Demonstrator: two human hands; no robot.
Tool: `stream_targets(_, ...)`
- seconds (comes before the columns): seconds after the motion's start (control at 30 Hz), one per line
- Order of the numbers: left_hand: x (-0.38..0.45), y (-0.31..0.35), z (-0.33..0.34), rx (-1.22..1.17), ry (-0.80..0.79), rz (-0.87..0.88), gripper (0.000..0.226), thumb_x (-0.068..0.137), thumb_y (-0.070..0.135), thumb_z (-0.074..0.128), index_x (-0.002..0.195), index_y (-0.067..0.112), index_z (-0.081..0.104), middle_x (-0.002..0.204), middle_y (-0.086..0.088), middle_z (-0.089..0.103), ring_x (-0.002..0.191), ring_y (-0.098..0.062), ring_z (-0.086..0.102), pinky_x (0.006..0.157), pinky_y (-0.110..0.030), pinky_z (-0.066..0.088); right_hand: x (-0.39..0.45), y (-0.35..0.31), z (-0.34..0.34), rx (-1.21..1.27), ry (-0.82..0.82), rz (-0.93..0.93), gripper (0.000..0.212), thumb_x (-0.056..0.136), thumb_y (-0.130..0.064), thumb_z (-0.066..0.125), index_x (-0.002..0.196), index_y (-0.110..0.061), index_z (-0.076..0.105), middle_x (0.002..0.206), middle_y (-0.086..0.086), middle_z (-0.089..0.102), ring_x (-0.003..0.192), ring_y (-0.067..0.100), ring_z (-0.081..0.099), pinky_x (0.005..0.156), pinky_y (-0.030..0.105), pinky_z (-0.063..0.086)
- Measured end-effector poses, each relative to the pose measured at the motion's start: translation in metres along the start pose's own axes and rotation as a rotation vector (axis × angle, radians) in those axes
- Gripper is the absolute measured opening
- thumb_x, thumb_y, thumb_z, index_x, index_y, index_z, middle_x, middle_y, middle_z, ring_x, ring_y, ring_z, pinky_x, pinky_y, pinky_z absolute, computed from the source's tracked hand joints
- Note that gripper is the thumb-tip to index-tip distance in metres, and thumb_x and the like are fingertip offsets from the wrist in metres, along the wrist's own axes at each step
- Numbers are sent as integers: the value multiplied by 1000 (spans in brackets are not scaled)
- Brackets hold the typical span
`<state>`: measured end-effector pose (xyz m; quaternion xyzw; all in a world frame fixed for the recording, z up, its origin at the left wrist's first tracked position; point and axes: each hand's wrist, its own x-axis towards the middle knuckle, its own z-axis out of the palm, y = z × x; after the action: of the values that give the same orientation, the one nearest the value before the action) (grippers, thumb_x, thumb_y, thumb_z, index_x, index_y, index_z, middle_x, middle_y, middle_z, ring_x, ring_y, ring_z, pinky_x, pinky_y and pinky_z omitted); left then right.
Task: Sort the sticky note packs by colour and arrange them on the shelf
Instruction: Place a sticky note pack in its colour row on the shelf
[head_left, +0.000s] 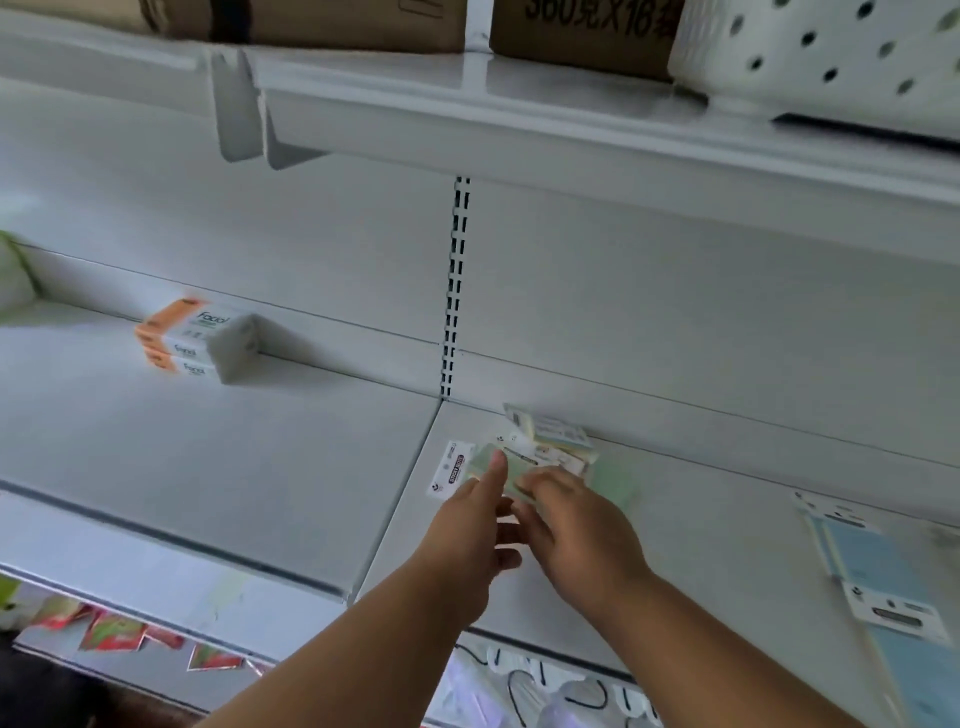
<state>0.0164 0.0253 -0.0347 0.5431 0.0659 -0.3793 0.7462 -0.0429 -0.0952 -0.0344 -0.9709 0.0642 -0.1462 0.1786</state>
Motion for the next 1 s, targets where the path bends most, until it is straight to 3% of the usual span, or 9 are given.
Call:
stream_targets(0.1, -5, -4, 8, -44, 114, 52, 19, 94, 21, 57, 107, 11, 66, 78, -8, 68, 59, -19, 58, 52, -29, 37, -15, 8, -3, 131, 135, 71, 26, 91, -40, 57, 109, -24, 66, 120, -14, 60, 95, 5, 60, 76, 21, 48)
stream_targets(0.17, -9, -10, 20, -100, 122, 59, 14, 93, 12, 55, 104, 8, 64, 74, -14, 66, 58, -22, 55, 51, -30, 36, -22, 19, -12, 206, 261, 300, 22, 90, -45, 58, 97, -25, 63, 105, -13, 62, 82, 5, 57, 70, 23, 46)
stream_targets(0.27, -18, -23, 44, -107, 13, 63, 9, 89, 6, 57, 98, 3, 61, 67, -17, 64, 57, -26, 53, 53, -33, 37, -26, 37, -32, 511, 229, 639, 37, 90, -51, 54, 80, -15, 60, 71, -5, 60, 61, 15, 55, 62, 33, 49)
stream_targets(0.37, -32, -47, 85, 17, -93, 70, 13, 86, 0, 61, 99, 0, 62, 75, -18, 69, 60, -26, 62, 51, -30, 39, -51, 64, -67, 861, 272, 770, 40, 90, -38, 60, 65, -9, 49, 47, 0, 40, 43, 18, 36, 49, 30, 33)
stream_targets(0.53, -48, -110, 180, 387, -103, 186, 19, 86, 3, 66, 103, 11, 60, 83, -13, 72, 62, -26, 68, 47, -29, 41, -127, 155, -122, 662, 357, 805, 28, 87, -39, 65, 69, -19, 57, 56, -7, 51, 51, 11, 45, 57, 26, 38)
stream_targets(0.63, -62, -157, 247, 594, -109, 202, 3, 88, 13, 63, 89, 14, 66, 73, -6, 71, 56, -19, 66, 47, -28, 43, -178, 224, -153, 496, 371, 862, 27, 85, -39, 66, 75, -14, 63, 66, -2, 62, 62, 17, 56, 60, 28, 44)
stream_targets(0.73, -69, -201, 307, 787, -126, 216, 6, 87, 20, 65, 83, 18, 68, 62, 2, 66, 50, -11, 65, 48, -23, 45, -221, 285, -185, 378, 343, 879, 26, 84, -38, 67, 86, -12, 70, 84, 2, 71, 80, 22, 65, 73, 32, 52)
stream_targets(0.87, -75, -235, 363, 934, -91, 232, 5, 86, 27, 66, 87, 24, 63, 63, 10, 64, 48, -6, 64, 50, -19, 43, -255, 329, -216, 301, 242, 866, 26, 89, -39, 60, 91, -14, 66, 83, -1, 65, 79, 19, 61, 69, 28, 47)
stream_targets(1.0, -73, -255, 406, 1058, -77, 273, 25, 80, 35, 69, 103, 27, 63, 71, 11, 67, 61, -11, 69, 64, -28, 56, -276, 366, -235, 227, 164, 939, 28, 90, -41, 55, 87, -14, 63, 77, 0, 60, 76, 22, 58, 61, 27, 38)
